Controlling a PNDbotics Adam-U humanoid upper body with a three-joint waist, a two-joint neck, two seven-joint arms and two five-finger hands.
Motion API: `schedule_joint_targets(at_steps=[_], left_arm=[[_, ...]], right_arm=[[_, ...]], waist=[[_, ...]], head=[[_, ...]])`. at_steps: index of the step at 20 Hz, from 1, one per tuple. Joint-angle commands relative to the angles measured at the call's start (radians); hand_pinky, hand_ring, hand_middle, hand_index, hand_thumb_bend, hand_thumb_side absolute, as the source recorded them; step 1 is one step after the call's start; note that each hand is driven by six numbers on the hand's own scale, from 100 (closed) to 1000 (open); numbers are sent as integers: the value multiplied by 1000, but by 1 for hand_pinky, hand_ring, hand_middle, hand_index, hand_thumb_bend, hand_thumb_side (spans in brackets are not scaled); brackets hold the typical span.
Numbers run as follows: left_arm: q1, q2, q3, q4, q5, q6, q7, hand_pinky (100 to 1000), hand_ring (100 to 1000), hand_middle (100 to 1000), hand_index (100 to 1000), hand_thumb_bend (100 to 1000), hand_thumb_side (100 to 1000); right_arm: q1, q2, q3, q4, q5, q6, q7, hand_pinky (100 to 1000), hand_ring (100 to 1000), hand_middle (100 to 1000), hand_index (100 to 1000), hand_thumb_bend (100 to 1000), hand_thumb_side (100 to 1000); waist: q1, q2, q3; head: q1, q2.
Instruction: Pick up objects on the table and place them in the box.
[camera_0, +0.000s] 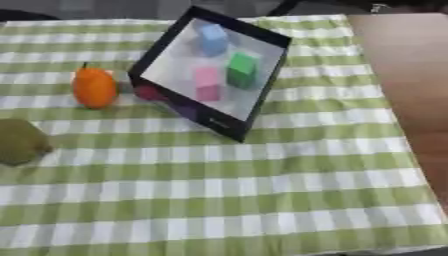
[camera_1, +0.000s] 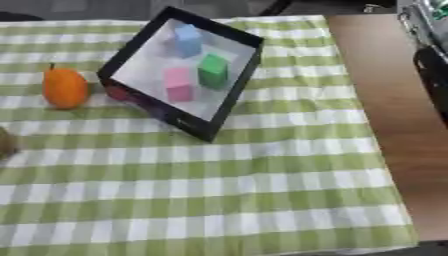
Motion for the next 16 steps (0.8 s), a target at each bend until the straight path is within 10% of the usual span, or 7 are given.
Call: schedule_joint_targets(at_steps=[1, 16], left_arm=[[-30, 162, -44, 34, 11, 22, -107, 884, 858, 805, 870, 510, 596], [-180, 271, -217, 49, 30, 15, -473, 888, 866, 810, 857, 660, 271]], right_arm=[[9, -27, -30, -35, -18, 5, -17, 946, 793, 704, 784, 289, 288], [48, 5, -32, -32, -4, 21, -15, 945, 784, 693, 777, 291, 311]], waist=[[16, -41, -2], [15, -49, -17]], head=[[11, -2], [96, -2]])
